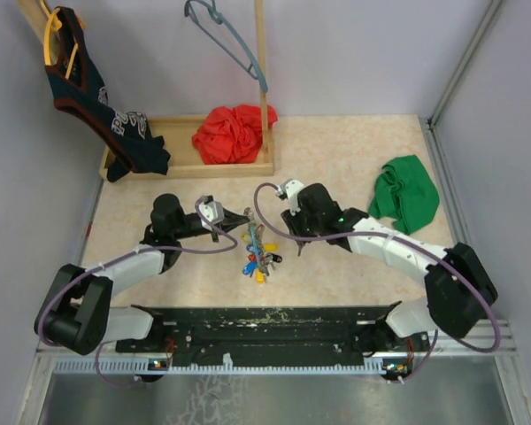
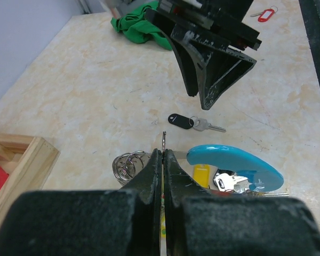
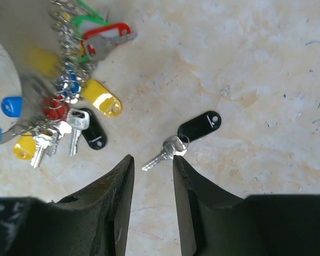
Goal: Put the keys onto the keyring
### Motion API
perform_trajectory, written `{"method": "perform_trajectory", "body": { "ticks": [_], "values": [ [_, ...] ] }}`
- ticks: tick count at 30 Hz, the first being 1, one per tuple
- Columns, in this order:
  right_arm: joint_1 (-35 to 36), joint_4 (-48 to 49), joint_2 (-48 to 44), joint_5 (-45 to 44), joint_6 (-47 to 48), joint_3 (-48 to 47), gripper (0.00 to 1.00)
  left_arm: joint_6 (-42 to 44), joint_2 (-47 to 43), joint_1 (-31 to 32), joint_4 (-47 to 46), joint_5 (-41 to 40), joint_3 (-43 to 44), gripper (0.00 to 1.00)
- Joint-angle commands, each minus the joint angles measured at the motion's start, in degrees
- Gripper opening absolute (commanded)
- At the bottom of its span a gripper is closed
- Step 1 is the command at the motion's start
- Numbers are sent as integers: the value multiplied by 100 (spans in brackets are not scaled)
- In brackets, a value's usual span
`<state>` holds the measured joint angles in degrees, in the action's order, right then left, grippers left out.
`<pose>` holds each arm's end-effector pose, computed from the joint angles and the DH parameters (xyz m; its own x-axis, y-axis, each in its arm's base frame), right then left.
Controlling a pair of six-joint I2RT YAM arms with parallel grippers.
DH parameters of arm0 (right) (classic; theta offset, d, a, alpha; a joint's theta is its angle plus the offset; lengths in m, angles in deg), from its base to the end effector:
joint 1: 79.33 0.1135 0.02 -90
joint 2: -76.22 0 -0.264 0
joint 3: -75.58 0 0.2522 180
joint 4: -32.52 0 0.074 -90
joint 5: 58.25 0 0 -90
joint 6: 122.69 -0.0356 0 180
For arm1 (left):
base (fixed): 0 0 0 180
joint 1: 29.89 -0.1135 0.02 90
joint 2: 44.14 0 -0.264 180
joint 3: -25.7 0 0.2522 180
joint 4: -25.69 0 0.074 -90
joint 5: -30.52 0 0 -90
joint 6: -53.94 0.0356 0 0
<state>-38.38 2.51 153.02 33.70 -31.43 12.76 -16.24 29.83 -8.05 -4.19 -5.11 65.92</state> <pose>0.2132 0.1866 0.2335 -0.5096 -0.4713 -0.7198 -0.6849 0.7286 0.0078 0.2225 -0.1204 0.2207 0.2698 0.1047 -0.9572 0.9333 0.2164 0.2867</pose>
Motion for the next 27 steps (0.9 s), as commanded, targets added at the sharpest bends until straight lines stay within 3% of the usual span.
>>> {"method": "perform_trajectory", "body": {
  "ticks": [1,8,14,27],
  "values": [
    [-115,-617,473,-230,-16,-595,36,154,-124,-17,413,-176,147,0],
    [-134,-889,1242,-330,99,-940,36,317,-87,-22,1429,-388,577,0],
    [-366,-983,1562,-309,-230,-1141,36,388,-126,-21,1522,-456,569,0],
    [-890,-683,1631,583,-1038,-972,34,384,-11,-22,1611,-392,648,0]
  ]
}}
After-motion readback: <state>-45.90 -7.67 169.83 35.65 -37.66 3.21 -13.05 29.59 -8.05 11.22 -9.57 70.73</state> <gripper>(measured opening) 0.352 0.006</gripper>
